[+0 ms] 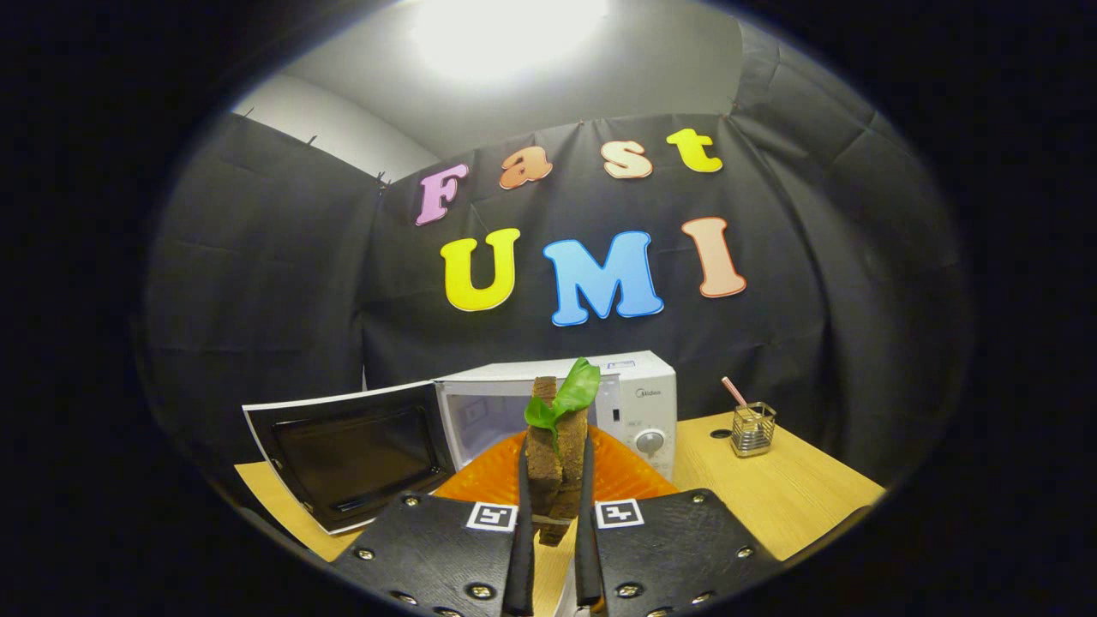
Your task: Open the microwave, put the food inside, and close the microwave door.
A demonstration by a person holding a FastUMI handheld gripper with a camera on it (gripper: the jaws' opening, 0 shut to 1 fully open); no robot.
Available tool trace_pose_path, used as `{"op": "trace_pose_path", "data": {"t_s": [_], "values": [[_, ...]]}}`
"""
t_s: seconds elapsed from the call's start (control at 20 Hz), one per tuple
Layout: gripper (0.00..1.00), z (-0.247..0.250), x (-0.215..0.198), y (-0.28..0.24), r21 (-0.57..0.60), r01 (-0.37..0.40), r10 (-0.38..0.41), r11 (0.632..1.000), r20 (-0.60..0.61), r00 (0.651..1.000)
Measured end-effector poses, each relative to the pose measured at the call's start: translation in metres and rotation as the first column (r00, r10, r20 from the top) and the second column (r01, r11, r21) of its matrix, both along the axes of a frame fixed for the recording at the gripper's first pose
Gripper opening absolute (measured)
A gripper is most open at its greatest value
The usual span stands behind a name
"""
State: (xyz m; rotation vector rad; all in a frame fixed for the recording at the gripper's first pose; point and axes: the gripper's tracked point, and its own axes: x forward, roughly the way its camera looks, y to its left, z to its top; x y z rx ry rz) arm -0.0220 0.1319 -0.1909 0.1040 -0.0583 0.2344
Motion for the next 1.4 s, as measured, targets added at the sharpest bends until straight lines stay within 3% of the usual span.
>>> {"op": "trace_pose_path", "data": {"t_s": [0.4, 0.7, 0.85, 1.1, 1.4], "values": [[0.19, -0.005, 0.048, 0.029, 0.076, -0.016, 0.015, 0.997, 0.011, 1.0], [0.19, -0.048, 0.083, 0.053, 0.264, -0.07, 0.113, 0.962, -0.151, 0.982], [0.19, -0.059, 0.103, 0.059, 0.349, -0.052, 0.127, 0.936, -0.197, 0.972], [0.19, -0.068, 0.136, 0.068, 0.526, 0.014, 0.134, 0.851, -0.242, 0.961], [0.19, -0.081, 0.175, 0.074, 0.687, 0.109, 0.117, 0.719, -0.274, 0.955]]}}
